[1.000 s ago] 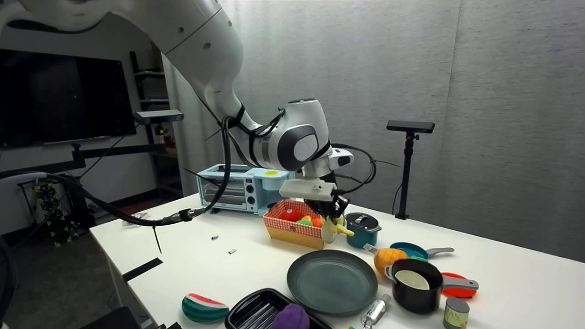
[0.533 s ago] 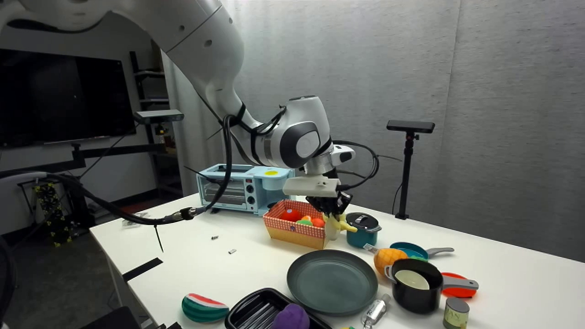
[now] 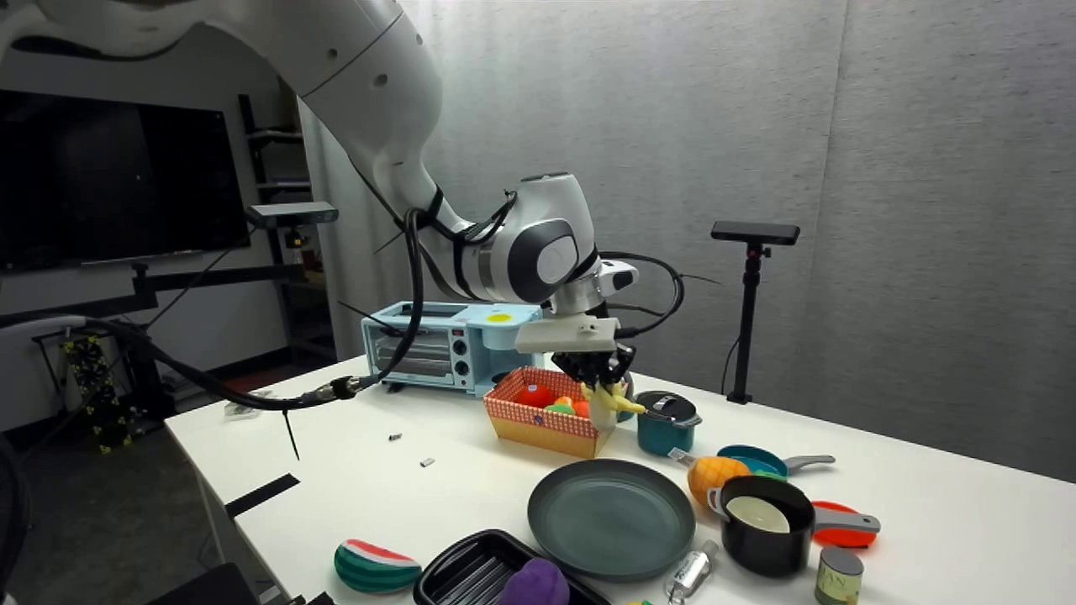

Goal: Put the banana plush toy on the black tray

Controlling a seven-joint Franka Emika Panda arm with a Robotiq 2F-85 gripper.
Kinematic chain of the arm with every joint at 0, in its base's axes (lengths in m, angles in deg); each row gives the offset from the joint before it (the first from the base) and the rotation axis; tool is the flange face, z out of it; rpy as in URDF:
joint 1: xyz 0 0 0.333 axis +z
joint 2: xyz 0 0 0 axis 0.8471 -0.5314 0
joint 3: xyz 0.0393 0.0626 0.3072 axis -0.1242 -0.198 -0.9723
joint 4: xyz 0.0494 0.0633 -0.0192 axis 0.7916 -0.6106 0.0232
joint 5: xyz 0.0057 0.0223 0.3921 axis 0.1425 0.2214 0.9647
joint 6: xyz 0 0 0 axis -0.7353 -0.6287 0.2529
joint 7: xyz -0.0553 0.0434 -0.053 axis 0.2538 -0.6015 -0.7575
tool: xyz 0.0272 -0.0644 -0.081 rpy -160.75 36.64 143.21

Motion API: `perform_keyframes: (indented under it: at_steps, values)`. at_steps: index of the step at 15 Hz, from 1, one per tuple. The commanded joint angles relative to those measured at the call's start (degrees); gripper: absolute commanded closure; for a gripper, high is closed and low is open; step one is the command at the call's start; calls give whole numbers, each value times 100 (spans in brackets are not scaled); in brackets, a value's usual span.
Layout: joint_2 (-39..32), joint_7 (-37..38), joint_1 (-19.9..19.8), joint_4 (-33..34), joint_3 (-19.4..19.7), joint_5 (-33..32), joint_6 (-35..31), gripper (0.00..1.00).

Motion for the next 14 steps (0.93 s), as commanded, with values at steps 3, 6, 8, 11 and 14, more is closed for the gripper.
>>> perform_keyframes:
  at_steps: [3,6,8,11,14]
  values:
    - [402,-526,70,-576,-243,-53,-296,97]
    - [597,-880,62,-860,-513,93,-428,97]
    - [703,-1076,65,-1003,-685,198,-446,97]
    - [830,-1380,65,-1145,-923,414,-396,97]
    - [1005,-1834,32,-1347,-1184,848,-260,97]
